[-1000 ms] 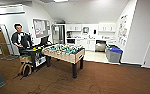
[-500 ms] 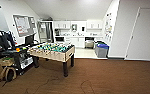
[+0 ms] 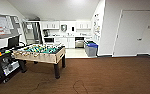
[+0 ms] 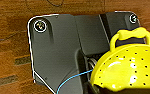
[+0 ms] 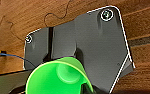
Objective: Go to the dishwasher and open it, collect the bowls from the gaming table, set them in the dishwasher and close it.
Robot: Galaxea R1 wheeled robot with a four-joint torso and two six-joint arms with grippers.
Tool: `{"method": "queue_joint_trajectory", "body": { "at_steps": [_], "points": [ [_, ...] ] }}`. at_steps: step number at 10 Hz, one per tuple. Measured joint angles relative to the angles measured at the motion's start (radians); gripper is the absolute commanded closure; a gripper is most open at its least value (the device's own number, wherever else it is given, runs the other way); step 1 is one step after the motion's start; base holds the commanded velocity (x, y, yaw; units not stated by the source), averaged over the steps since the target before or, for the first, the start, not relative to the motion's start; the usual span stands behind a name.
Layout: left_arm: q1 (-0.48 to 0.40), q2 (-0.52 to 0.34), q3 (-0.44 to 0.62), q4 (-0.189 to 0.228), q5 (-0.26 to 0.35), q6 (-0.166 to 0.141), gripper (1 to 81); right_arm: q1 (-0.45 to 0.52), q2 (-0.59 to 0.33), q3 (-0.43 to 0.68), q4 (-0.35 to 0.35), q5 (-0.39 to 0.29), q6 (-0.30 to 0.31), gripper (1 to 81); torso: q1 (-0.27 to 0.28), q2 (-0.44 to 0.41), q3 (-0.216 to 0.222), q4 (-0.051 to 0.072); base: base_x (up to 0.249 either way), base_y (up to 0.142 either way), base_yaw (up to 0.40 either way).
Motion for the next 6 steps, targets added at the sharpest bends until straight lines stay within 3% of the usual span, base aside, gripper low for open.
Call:
{"method": "queue_joint_trajectory", "body": {
  "at_steps": [1,6],
  "points": [
    [-0.001,-0.001,0.000,0.000,0.002,0.000,81.1,0.000,0.000,0.000,0.000,0.000,0.000,81.1,0.000,0.000,0.000,0.000,0.139,-0.127,0.000],
    [0.004,-0.016,0.011,0.000,-0.009,0.000,81.1,0.005,0.002,0.000,-0.003,0.000,0.000,81.1,0.000,0.000,0.000,0.000,0.000,0.000,0.000]
  ]
}}
